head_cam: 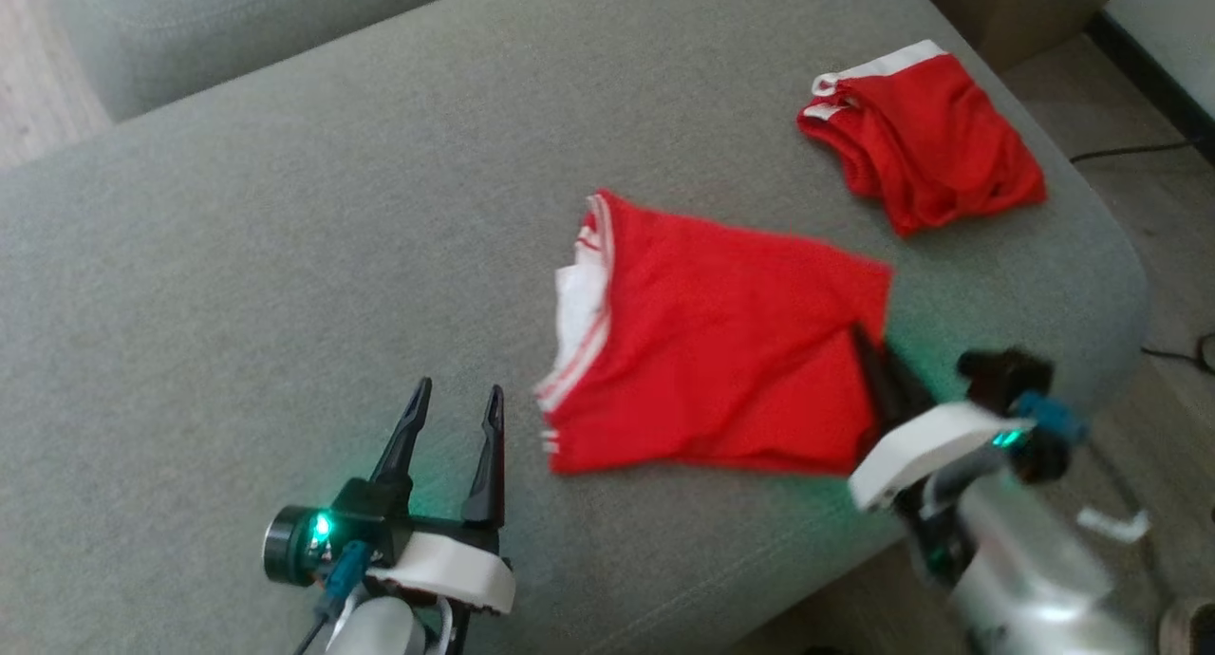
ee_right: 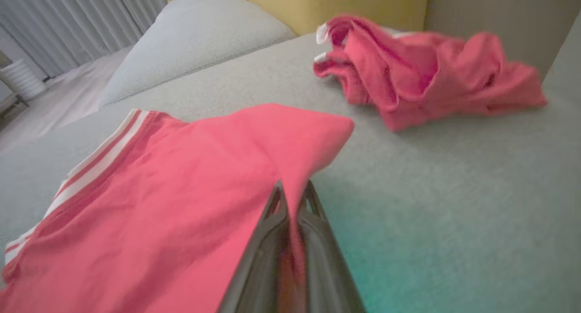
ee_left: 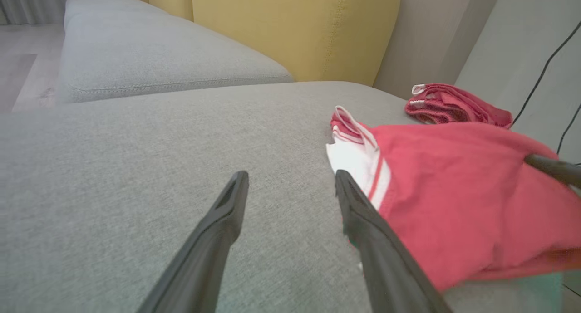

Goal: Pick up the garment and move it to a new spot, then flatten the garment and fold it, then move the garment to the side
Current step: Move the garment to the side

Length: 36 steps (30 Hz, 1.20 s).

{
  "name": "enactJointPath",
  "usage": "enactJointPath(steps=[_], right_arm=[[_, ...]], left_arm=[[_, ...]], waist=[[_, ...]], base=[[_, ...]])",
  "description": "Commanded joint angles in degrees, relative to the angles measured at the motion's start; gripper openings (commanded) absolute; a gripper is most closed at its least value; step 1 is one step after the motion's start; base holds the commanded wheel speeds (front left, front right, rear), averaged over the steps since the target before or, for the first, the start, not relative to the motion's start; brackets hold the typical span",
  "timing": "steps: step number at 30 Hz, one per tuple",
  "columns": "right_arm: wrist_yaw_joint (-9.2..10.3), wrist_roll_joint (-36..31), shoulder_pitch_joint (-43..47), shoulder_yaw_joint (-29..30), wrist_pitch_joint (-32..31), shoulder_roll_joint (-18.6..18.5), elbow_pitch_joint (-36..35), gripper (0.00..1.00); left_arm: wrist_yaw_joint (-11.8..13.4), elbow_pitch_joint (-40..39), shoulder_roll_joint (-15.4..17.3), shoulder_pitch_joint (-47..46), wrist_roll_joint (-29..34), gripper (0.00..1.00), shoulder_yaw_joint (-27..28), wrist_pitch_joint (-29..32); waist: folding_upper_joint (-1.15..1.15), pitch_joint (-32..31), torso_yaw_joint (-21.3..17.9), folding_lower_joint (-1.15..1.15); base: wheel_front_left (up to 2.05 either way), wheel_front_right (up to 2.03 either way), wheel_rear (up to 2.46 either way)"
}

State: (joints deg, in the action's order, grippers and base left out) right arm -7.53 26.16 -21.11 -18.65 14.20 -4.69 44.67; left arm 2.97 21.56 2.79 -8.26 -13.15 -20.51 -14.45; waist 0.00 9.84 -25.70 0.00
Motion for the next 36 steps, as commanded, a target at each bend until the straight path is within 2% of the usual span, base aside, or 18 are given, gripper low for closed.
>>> enactJointPath(steps=[1, 5, 6, 7, 9, 12, 18, 23, 24, 25, 31, 36], right_arm=[[0.04, -1.33, -4.54, -1.29, 0.79, -2.05, -2.32, 0.0], [0.04, -2.94, -10.11, -1.97, -0.21, -6.12, -3.17, 0.0], [0.04, -3.66, -13.35, -2.05, -1.57, -8.88, -3.13, 0.0], [0.04, -3.66, -13.35, -2.05, -1.57, -8.88, -3.13, 0.0], [0.04, -3.73, -17.62, -2.34, -4.58, -13.06, -2.63, 0.0], [0.04, -4.02, -21.1, -2.91, -7.66, -17.36, -1.48, 0.0], [0.04, -6.24, -26.61, -1.59, -10.63, -25.45, 3.77, 0.0], [0.04, -11.37, -30.75, 2.41, -9.75, -29.53, 10.62, 0.0], [0.04, -12.68, -31.6, 3.57, -9.14, -29.81, 11.98, 0.16], [0.04, -14.14, -32.38, 4.89, -8.3, -29.75, 13.09, 1.0], [0.04, -21.28, -34.9, 12.67, -3.81, -27.94, 17.46, 1.0], [0.04, -25.41, -34.08, 19.4, 0.32, -21.68, 14.75, 1.0]], left_arm=[[0.03, -1.18, 0.09, -1.89, -0.39, 1.0, 1.37, -0.55], [0.07, -0.78, 0.09, -1.72, -0.12, 1.0, 1.36, -0.55], [0.01, -0.62, 0.09, -1.52, 0.25, 1.0, 1.44, -0.55], [0.01, -0.62, 0.09, -1.52, 0.25, 1.0, 1.44, -0.55], [-0.2, -0.38, 0.09, -1.41, 0.59, 1.0, 1.48, -0.55], [-0.3, -0.27, 0.09, -1.44, 0.7, 1.0, 1.52, -0.55], [-0.25, -0.35, 0.09, -2.5, 1.52, 1.0, 1.16, -0.55], [-0.34, -0.78, 0.09, -3.3, 2.17, 1.0, 1.25, -0.55], [-0.38, -0.82, 0.09, -3.39, 2.27, 1.0, 1.31, -0.55], [-0.35, -0.82, 0.09, -3.44, 2.36, 1.0, 1.42, -0.55], [-0.44, -0.78, 0.09, -3.62, 2.62, 1.0, 1.93, -0.55], [0.11, -0.97, 0.09, -3.71, 2.71, 1.0, 2.81, -0.55]], waist=[[0.0, 0.5, 0.55, 0.0], [0.0, 1.14, 2.14, 0.0], [0.0, 1.49, 3.07, 0.0], [0.0, 1.49, 3.07, 0.0], [0.0, 1.97, 4.69, 0.0], [0.0, 2.51, 6.15, 0.0], [0.0, 3.88, 9.17, 0.0], [0.0, 4.91, 10.92, 0.0], [0.0, 5.07, 11.11, 0.0], [0.0, 5.18, 11.22, 0.0], [0.0, 5.61, 11.56, 0.0], [0.0, 5.22, 11.81, 0.0]], base=[[0.0, 0.0, 0.0], [0.0, 0.0, 0.0], [0.0, 0.0, 0.0], [0.0, 0.0, 0.0], [0.0, 0.0, 0.0], [0.0, 0.0, 0.0], [0.0, 0.0, 0.0], [0.0, 0.0, 0.0], [0.0, 0.0, 0.0], [0.0, 0.0, 0.0], [0.0, 0.0, 0.0], [0.0, 0.0, 0.0]])
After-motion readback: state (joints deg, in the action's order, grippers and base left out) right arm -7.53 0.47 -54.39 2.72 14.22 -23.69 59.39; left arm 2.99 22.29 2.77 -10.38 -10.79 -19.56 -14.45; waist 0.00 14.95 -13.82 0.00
